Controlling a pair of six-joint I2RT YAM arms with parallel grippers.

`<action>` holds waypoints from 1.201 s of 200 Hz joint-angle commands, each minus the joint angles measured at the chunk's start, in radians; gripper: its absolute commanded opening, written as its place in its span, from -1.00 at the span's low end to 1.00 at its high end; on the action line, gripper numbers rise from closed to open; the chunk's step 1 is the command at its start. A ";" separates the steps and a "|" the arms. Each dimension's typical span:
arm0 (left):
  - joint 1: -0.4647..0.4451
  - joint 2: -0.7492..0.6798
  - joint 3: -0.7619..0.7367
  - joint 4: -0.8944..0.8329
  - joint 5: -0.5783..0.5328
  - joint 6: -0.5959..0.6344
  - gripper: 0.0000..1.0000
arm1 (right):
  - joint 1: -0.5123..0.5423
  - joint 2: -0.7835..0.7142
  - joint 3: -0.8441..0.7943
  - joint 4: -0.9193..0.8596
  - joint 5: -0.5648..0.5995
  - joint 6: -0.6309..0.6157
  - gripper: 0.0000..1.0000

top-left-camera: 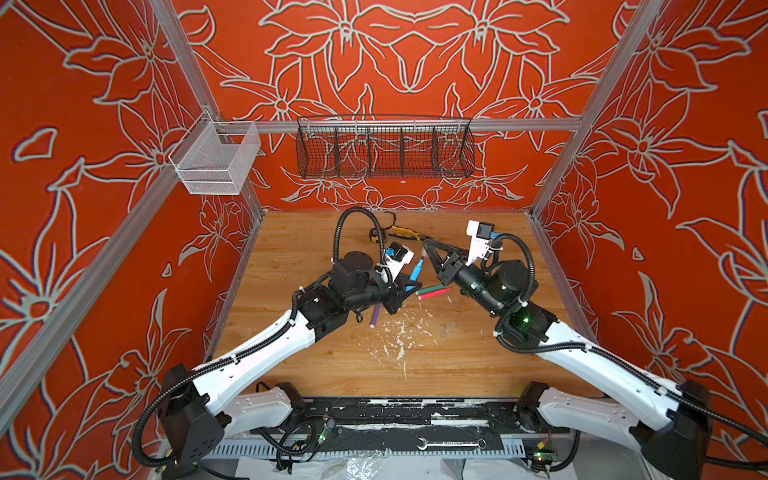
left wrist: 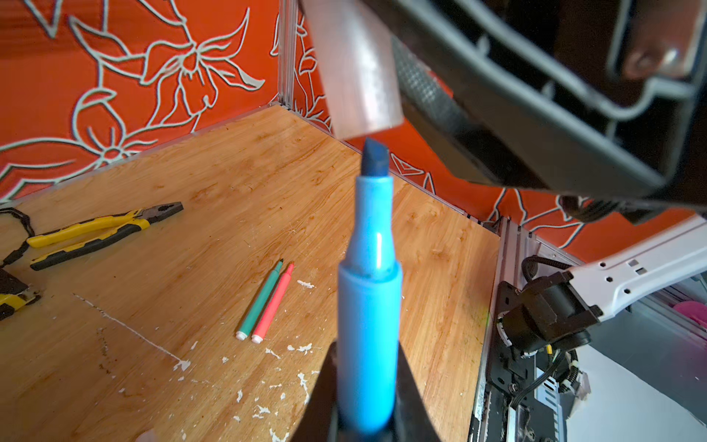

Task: Insert the pens into the pen caps
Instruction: 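Lower the cap onto the blue marker tip with the right gripper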

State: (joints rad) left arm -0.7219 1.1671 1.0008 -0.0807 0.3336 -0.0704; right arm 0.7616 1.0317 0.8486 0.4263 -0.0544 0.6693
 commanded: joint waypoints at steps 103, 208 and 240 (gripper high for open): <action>-0.004 -0.059 -0.045 0.091 -0.048 -0.032 -1.00 | 0.011 0.017 -0.040 0.099 -0.110 0.039 -1.00; 0.006 -0.071 -0.064 0.135 -0.099 -0.123 -1.00 | 0.166 0.037 -0.112 0.223 0.045 -0.074 -1.00; 0.018 -0.102 -0.091 0.159 -0.112 -0.135 -1.00 | 0.177 0.030 -0.107 0.204 0.056 -0.096 -1.00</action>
State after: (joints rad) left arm -0.7265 1.0950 0.9157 -0.0330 0.2882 -0.1654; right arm 0.8970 1.0615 0.7540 0.6403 0.0727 0.5888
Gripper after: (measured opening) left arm 0.139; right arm 0.163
